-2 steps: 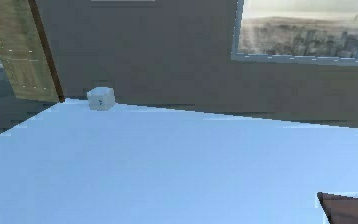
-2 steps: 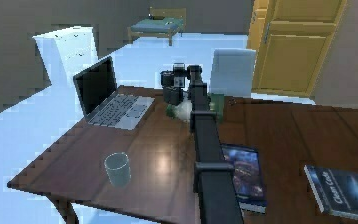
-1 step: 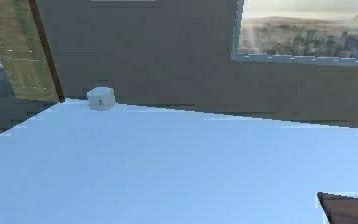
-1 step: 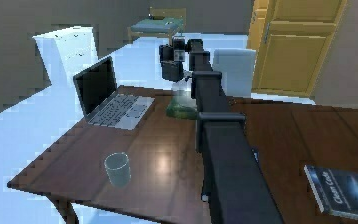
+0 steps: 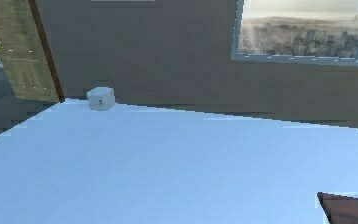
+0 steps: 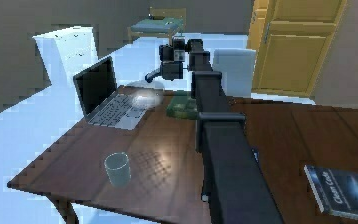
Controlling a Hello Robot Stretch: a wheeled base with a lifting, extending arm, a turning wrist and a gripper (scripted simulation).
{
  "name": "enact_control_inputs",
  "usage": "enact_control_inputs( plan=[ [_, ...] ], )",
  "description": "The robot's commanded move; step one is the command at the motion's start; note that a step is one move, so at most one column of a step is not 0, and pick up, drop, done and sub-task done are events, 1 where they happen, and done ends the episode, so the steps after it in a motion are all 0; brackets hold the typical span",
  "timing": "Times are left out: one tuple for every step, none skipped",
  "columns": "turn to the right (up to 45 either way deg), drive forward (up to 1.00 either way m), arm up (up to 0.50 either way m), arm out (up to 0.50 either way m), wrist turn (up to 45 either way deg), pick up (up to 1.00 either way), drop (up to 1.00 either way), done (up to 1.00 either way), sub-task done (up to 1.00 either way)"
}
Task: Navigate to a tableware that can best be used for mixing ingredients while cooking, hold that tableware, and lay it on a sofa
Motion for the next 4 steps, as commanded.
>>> enact_control_inputs(
  plan=[
    [0.0,0.0,0.0,0.0,-45.0,0.0,0.0,0.0,0.0],
    [0.0,0.0,0.0,0.0,-45.0,0.0,0.0,0.0,0.0],
    [0.0,0.0,0.0,0.0,-27.0,0.0,0.0,0.0,0.0],
    [0.0,0.0,0.0,-0.48,0.0,0.0,0.0,0.0,0.0]
  ],
)
